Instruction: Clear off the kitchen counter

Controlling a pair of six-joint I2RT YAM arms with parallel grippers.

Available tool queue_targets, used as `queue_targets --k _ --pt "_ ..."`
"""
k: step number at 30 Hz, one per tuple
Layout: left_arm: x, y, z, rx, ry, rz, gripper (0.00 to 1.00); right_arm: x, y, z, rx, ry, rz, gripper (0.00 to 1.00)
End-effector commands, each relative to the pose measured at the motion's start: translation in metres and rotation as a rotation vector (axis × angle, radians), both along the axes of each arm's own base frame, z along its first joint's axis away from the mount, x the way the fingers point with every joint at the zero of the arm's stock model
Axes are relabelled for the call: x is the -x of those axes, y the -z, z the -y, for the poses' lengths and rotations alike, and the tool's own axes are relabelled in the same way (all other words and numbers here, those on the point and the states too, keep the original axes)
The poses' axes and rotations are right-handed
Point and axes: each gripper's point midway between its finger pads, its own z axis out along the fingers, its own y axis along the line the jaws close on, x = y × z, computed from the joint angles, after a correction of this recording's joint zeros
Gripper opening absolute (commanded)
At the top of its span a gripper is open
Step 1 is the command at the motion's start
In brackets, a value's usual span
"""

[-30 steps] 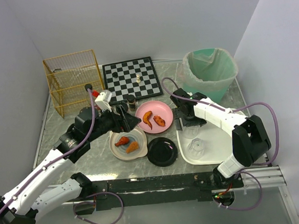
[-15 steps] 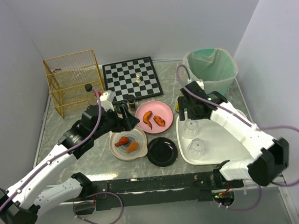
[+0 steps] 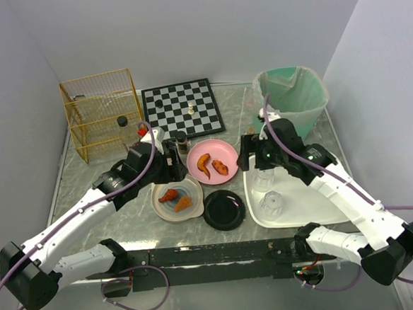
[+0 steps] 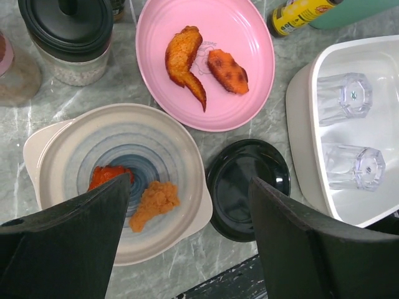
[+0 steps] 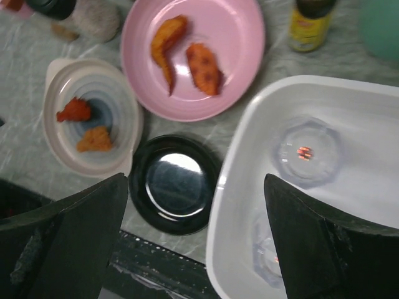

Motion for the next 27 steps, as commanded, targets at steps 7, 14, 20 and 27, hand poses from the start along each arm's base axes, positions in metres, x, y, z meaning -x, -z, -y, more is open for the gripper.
queue_targets --k 7,14,20,27 --pt "0.010 0.028 -0.006 -0.020 -0.008 -0.064 0.77 0.024 0.022 -0.092 -0.087 -0.245 -0.043 0.94" --pt "0.034 0.068 0.005 -0.017 0.051 -0.164 0.69 0.027 0.041 -0.101 -0.122 -0.192 -0.092 0.93" --pt "0.054 0.099 0.027 -0.149 0.095 -0.210 0.71 0.024 0.034 -0.092 -0.085 -0.176 -0.056 0.93" --pt "0.053 0.106 0.024 -0.188 0.072 -0.211 0.72 0.024 0.035 -0.080 -0.076 -0.135 -0.043 0.95"
